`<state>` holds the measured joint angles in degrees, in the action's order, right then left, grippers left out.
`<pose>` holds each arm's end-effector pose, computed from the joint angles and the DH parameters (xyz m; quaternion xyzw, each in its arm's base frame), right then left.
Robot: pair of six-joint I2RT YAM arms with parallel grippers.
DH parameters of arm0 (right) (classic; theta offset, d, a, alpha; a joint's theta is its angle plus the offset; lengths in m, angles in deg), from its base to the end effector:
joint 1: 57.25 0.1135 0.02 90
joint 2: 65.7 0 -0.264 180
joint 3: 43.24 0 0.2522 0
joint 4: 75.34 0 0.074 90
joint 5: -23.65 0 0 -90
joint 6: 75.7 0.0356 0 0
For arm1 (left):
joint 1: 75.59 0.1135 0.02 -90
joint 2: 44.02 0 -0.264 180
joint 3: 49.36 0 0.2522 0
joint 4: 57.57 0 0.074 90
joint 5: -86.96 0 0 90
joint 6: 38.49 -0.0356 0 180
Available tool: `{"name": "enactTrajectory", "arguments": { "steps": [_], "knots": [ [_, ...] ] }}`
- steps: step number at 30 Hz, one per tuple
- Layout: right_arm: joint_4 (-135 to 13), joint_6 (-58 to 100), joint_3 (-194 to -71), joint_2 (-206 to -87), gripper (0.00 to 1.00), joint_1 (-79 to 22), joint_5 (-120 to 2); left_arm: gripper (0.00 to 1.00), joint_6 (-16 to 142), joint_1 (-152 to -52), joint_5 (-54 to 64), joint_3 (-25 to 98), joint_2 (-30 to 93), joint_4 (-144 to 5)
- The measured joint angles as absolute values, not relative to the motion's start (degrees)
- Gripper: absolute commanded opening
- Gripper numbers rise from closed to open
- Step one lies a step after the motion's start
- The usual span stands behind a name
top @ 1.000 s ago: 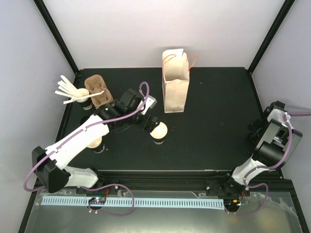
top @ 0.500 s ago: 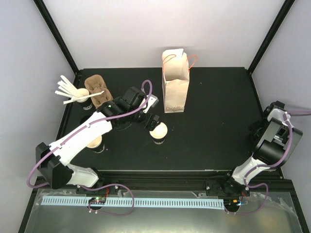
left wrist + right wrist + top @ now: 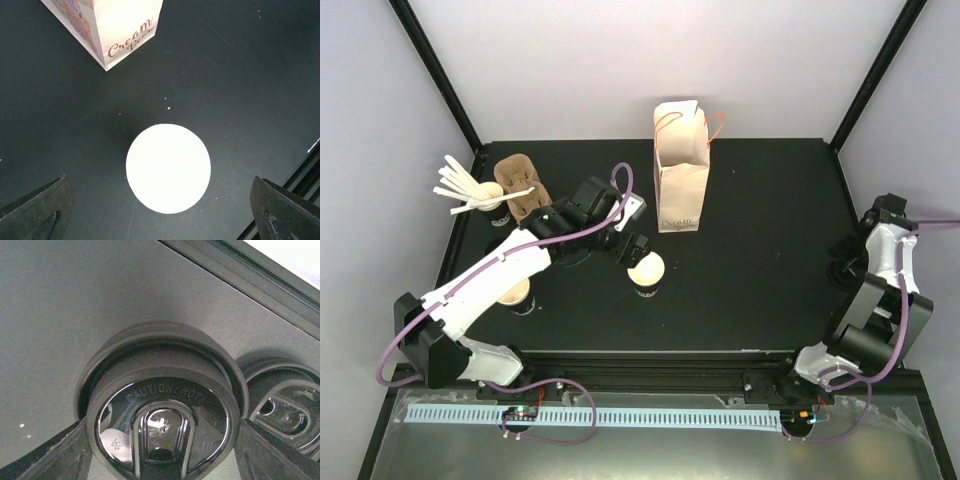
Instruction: Pack the takeout coffee
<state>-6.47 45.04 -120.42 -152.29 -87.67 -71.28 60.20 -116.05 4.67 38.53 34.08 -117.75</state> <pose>0.2359 -0.1421 0.2286 0.5094 0.8534 -0.0425 0.1021 0.2128 -0.1878 0.3305 0.2788 0.8966 -0.1981 0.2811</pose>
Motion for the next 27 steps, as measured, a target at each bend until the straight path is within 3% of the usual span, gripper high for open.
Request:
{"name": "enactTrajectory", "arguments": {
  "steps": [9, 15, 27],
  "knots": [
    [-2.4, 42.9, -123.9, -149.4, 0.73, -75.9, -68.9, 0.99, 59.8, -115.7, 5.4, 38.6, 34.5, -117.6],
    [-5.2, 41.2, -124.3, -146.9, 0.68, -61.8, -56.1, 0.98, 61.6, -113.3, 14.6, 40.9, 35.7, -115.0],
    [-24.3, 44.5, -118.4, -138.2, 0.68, -51.3, -21.4, 0.62, 79.0, -111.3, 52.3, 43.9, 47.9, -89.5]
  ]
}}
